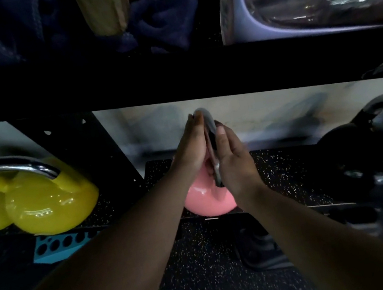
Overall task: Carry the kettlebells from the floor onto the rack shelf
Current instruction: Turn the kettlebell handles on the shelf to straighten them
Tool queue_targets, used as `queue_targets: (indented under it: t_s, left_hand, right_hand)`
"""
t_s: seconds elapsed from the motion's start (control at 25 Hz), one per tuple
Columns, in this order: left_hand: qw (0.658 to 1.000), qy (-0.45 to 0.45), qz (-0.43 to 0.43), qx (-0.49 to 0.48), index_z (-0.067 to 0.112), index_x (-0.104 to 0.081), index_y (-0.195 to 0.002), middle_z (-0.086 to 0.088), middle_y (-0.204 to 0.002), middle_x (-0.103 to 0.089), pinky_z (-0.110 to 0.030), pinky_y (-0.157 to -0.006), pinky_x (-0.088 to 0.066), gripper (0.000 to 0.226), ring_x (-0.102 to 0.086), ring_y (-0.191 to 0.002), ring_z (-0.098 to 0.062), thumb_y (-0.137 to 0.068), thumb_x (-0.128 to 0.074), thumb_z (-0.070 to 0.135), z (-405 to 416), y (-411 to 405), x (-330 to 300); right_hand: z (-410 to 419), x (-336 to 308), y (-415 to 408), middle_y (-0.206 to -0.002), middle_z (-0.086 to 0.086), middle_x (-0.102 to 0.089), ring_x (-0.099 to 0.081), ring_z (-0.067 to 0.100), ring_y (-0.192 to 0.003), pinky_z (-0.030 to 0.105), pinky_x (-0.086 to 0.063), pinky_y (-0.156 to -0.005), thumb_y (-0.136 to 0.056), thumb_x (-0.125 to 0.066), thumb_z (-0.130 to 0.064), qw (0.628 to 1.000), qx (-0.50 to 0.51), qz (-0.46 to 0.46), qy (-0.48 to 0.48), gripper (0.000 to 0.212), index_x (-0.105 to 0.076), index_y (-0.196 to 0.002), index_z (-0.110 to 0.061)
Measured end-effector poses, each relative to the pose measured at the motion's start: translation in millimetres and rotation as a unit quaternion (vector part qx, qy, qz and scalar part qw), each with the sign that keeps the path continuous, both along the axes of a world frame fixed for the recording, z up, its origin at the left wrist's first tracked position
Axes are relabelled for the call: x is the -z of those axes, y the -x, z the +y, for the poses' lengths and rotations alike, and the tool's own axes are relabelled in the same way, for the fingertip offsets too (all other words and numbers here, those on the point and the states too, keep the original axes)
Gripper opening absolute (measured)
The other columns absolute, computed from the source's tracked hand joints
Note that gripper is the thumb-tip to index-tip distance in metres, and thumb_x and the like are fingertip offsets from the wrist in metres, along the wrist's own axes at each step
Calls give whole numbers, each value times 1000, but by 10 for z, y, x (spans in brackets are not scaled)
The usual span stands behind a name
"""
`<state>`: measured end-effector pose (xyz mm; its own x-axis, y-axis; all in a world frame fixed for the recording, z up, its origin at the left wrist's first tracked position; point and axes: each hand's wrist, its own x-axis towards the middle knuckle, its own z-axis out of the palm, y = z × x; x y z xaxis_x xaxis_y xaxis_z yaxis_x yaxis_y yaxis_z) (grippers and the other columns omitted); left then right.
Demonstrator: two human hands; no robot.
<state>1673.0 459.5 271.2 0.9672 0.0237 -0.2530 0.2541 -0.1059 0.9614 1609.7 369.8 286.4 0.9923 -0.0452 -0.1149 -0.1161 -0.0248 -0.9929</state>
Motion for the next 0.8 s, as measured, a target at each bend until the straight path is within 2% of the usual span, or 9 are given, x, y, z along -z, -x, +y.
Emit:
queue_targets:
  t_s: [0.08,0.16,0.2,0.28,0.44,0.6,0.68,0.76,0.8]
  left_hand:
    - [1000,15,22,11,5,-57,-127,-26,-118,-64,-45,-102,-46,67,-62,-114,-30,-100,-26,58,76,-47,39]
    - [999,29,20,20,10,-63,-122,-20,-115,-68,-36,-94,-50,67,-66,-107,-21,-99,-27,62,143,-39,82]
    - [999,32,22,22,14,-63,-123,-17,-116,-68,-35,-94,-48,67,-65,-109,-18,-98,-26,64,159,-29,104]
    - [999,28,30,17,21,-58,-132,-13,-128,-64,-41,-106,-42,70,-59,-119,-18,-94,-26,71,171,-34,143]
    - [997,72,32,13,24,-49,-142,-13,-141,-55,-47,-114,-35,80,-51,-130,-22,-85,-33,78,217,-75,205]
    - [998,58,23,28,28,-53,-138,-14,-138,-57,-47,-113,-35,86,-53,-128,-22,-78,-34,86,232,-82,245]
    - [997,61,22,31,28,-54,-137,-13,-136,-59,-47,-112,-37,86,-55,-126,-22,-77,-36,86,230,-85,258]
    - [998,64,18,25,30,-56,-134,-11,-133,-62,-46,-111,-39,83,-58,-123,-20,-76,-38,86,228,-91,274]
    - [997,68,16,21,31,-56,-135,-10,-133,-62,-46,-111,-39,82,-58,-123,-19,-77,-38,85,231,-92,285]
  right_hand:
    - [159,14,-44,-128,-9,-63,-59,-8,-107,9,-46,-92,-104,-32,-39,999,10,11,-31,42,-46,-143,-29]
    - [249,71,-21,-125,-15,-61,-57,-19,-98,-1,-43,-81,-104,-32,-39,998,24,12,-56,44,-43,-145,-28]
    - [271,102,-3,-121,-19,-61,-56,-25,-93,-4,-42,-75,-104,-32,-40,997,32,12,-68,45,-42,-146,-27]
    - [299,132,-10,-121,-19,-60,-52,-30,-92,-4,-41,-74,-104,-31,-44,997,43,11,-64,46,-42,-146,-29]
    - [399,171,-40,-143,-11,-52,-49,-9,-121,5,-40,-96,-103,-30,-44,995,59,15,-79,46,-39,-147,-33]
    - [416,202,-60,-147,-1,-51,-47,8,-132,34,-38,-112,-103,-32,-43,994,70,6,-81,48,-39,-147,-29]
    - [428,218,-69,-149,0,-48,-46,8,-134,30,-34,-114,-104,-32,-37,989,72,9,-127,47,-38,-148,-24]
    - [425,209,-57,-146,-3,-50,-47,5,-131,17,-36,-109,-104,-33,-36,991,87,5,-100,46,-40,-147,-23]
    - [423,204,-52,-145,-6,-52,-47,5,-131,16,-36,-108,-104,-32,-38,994,87,3,-72,46,-41,-147,-24]
